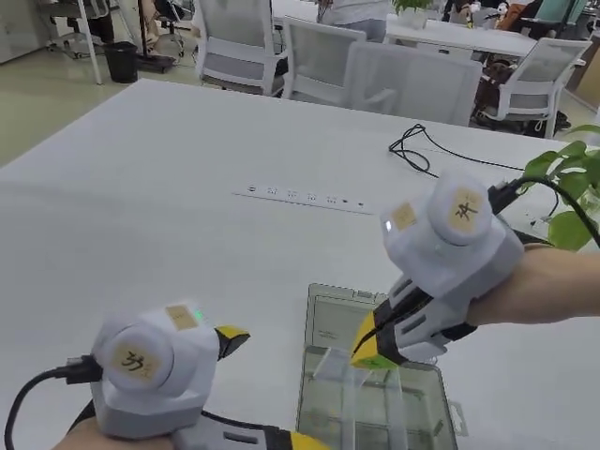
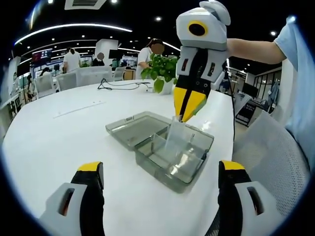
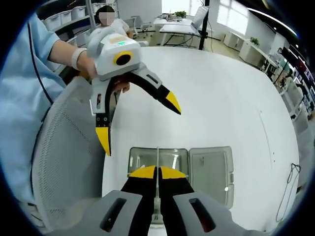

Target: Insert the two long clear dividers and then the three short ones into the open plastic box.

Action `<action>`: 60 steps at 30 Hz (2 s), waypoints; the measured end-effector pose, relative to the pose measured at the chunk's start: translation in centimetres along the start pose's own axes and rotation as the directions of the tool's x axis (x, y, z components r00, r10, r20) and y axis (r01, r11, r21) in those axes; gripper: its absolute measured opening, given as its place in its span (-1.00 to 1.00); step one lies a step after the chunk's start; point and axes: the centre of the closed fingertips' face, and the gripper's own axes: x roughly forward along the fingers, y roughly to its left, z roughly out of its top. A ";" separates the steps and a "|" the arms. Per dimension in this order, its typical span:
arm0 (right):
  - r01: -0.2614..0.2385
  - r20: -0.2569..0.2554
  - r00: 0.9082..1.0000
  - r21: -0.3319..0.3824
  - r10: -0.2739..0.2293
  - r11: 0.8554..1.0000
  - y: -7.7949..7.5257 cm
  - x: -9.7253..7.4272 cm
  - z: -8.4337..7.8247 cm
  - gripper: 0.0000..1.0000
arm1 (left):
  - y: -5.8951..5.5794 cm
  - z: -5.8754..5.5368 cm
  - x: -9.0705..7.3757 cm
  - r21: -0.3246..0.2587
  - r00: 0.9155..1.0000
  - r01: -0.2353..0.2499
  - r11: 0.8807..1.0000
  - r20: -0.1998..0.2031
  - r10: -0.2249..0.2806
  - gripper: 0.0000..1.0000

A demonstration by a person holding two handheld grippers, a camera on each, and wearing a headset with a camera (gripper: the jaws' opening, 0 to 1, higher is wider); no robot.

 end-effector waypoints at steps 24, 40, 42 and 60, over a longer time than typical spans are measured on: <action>-0.020 -0.003 1.000 0.024 0.020 1.000 -0.1 1.8 -0.6 -0.95 | -0.6 -1.2 -0.5 -0.023 1.000 0.021 1.000 -0.007 -0.021 0.93; 0.002 0.005 1.000 0.009 -0.002 1.000 0.0 3.2 -0.6 -0.96 | -1.1 -1.7 -0.2 -0.037 0.999 0.036 0.999 -0.011 -0.036 0.87; 0.006 -0.001 1.000 0.010 -0.006 1.000 -0.1 3.5 -0.8 -0.96 | -1.2 -1.7 -0.2 -0.036 0.999 0.039 0.999 -0.014 -0.039 0.86; -0.002 -0.042 0.999 0.029 0.003 1.000 -0.1 5.6 -1.5 -0.95 | -1.3 -1.9 -0.3 -0.043 0.999 0.041 0.998 -0.014 -0.042 0.84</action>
